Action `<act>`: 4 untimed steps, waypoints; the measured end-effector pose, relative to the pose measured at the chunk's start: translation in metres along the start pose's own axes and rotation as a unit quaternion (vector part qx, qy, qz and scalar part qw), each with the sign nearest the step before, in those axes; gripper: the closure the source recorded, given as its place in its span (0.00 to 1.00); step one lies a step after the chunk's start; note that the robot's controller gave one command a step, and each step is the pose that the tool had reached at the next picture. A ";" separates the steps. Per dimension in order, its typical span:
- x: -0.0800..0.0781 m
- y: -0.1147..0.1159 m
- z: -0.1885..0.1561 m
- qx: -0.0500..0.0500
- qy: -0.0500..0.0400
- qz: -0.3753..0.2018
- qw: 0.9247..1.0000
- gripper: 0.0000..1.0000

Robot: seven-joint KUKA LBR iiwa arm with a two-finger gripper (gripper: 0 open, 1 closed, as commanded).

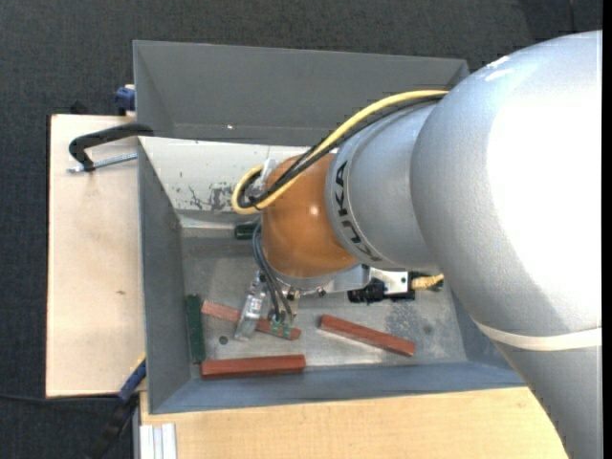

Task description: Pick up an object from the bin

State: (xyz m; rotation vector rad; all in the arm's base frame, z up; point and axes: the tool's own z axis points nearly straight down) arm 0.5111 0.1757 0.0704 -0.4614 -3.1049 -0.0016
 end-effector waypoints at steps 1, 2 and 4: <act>0.001 -0.001 -0.004 0.001 0.001 0.000 1.000 1.00; 0.002 -0.001 -0.024 0.002 0.002 0.000 1.000 1.00; 0.000 0.001 -0.048 -0.002 -0.003 0.000 1.000 1.00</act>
Offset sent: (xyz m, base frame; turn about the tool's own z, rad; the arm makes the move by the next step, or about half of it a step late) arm 0.0000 0.0000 0.0495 0.0000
